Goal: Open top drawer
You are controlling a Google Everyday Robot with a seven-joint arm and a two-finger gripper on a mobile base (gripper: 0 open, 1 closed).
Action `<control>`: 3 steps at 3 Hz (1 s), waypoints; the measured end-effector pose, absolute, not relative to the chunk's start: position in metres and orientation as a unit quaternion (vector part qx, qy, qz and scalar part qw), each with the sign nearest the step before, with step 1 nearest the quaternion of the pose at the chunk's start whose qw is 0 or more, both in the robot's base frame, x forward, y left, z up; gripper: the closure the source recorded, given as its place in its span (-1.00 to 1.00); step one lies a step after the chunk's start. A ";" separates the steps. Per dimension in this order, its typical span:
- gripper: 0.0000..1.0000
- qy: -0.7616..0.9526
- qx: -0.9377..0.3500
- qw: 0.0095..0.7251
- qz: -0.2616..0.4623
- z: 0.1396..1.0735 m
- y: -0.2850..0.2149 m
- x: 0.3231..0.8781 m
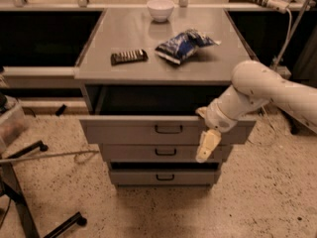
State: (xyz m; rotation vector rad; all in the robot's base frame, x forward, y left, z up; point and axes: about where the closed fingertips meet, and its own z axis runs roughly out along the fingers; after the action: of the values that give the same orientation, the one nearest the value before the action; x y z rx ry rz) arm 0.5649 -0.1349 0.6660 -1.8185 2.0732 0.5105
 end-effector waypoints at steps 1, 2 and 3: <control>-1.00 0.739 -0.624 0.167 0.190 0.679 -0.137 0.522; -1.00 0.737 -0.626 0.165 0.193 0.676 -0.135 0.520; -1.00 0.732 -0.630 0.150 0.212 0.671 -0.131 0.495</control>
Offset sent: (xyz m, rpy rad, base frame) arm -0.1954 -0.0102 0.0582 0.0780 0.0973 -0.1536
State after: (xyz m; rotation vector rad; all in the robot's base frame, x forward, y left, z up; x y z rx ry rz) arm 0.4947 -0.1307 0.6709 -1.8105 2.1016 0.6086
